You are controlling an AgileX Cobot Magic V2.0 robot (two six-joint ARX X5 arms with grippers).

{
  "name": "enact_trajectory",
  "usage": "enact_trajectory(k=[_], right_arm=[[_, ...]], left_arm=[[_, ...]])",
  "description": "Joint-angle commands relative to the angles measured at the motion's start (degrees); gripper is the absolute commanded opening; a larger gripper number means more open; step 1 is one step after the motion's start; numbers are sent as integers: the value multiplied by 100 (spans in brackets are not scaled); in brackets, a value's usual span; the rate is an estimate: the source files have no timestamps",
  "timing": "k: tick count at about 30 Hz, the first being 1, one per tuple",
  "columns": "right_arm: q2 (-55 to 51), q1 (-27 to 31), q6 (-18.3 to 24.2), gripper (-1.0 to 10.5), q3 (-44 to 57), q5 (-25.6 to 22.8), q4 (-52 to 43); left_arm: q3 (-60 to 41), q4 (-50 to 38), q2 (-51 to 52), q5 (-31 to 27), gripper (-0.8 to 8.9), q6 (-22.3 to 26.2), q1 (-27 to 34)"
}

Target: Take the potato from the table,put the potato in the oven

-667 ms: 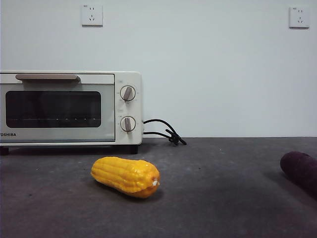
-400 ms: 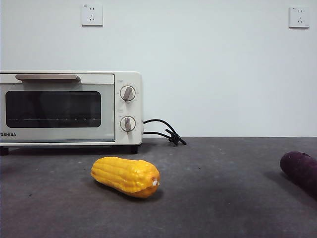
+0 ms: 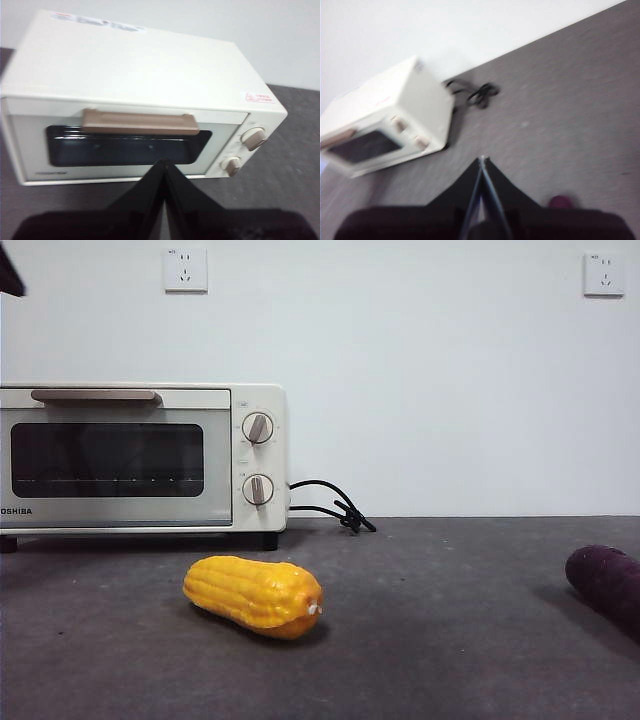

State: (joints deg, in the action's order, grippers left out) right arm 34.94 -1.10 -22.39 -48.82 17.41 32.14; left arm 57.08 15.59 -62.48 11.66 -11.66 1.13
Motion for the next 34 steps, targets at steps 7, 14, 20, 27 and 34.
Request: enact_trajectory(k=[7, 14, 20, 27, 34], right_arm=[[883, -7, 671, -1, -422, 1818, 466], [1099, -7, 903, 0, -507, 1904, 669], [1102, -7, 920, 0, -507, 1906, 710], [1102, -7, 918, -1, -507, 1906, 713], [1102, -7, 916, 0, -507, 1906, 754]], left_arm=[[1375, 614, -1482, 833, -5, 28, 20], [1921, 721, -2273, 979, -5, -31, 42], [2028, 654, -2649, 975, -5, -81, 70], [2028, 527, -2887, 796, -5, -85, 149], [2028, 424, -3049, 627, -5, -83, 195]])
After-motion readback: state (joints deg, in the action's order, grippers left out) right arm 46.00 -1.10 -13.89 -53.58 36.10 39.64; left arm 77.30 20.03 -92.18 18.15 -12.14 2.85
